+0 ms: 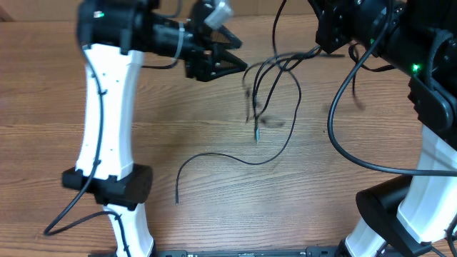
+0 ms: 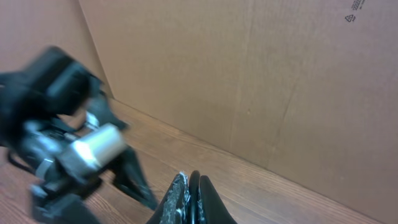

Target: Untangle cables

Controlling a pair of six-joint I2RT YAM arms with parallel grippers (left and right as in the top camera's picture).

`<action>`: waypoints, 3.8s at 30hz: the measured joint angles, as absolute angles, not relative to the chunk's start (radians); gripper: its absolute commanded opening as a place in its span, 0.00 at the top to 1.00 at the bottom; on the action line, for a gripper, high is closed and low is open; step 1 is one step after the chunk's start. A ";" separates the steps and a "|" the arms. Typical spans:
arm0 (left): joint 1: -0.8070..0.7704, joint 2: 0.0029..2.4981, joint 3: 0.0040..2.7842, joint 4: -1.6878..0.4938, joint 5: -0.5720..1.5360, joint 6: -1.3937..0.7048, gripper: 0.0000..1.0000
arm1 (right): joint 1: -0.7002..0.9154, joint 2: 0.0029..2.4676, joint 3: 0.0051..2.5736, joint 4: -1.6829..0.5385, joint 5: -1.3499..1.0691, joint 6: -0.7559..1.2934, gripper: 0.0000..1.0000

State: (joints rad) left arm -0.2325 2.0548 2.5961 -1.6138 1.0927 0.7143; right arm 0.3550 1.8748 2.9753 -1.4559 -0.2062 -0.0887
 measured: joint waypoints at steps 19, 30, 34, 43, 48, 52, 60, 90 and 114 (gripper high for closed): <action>-0.237 2.038 2.596 -1.586 0.783 0.588 0.96 | 0.334 1.874 2.975 -1.487 -0.194 -0.110 0.96; 0.266 1.655 2.598 -1.688 0.650 0.466 0.96 | 0.120 1.874 2.975 -1.484 -0.228 -0.105 0.96; 0.336 1.632 2.598 -1.689 0.649 0.438 0.96 | -0.137 1.870 2.943 -1.443 -0.282 -0.076 0.96; 0.342 1.631 2.598 -1.688 0.616 0.417 0.96 | -0.524 1.864 2.736 -1.315 -0.370 -0.061 0.96; 0.342 1.628 2.598 -1.671 0.568 0.385 0.96 | -0.743 1.865 2.588 -1.241 -0.447 -0.055 0.96; 0.342 1.625 2.598 -1.647 0.537 0.354 0.96 | -0.933 1.868 2.561 -1.206 -0.556 -0.033 0.96; 0.343 1.623 2.598 -1.627 0.496 0.296 0.96 | -1.162 1.868 2.560 -1.133 -0.916 0.068 0.96; 0.343 1.620 2.598 -1.659 0.522 0.283 0.96 | 0.072 1.889 2.261 -1.170 -0.431 -0.108 0.96; 0.343 1.620 2.598 -1.676 0.523 0.284 0.96 | 0.127 2.203 2.621 -1.274 -0.244 -0.101 0.96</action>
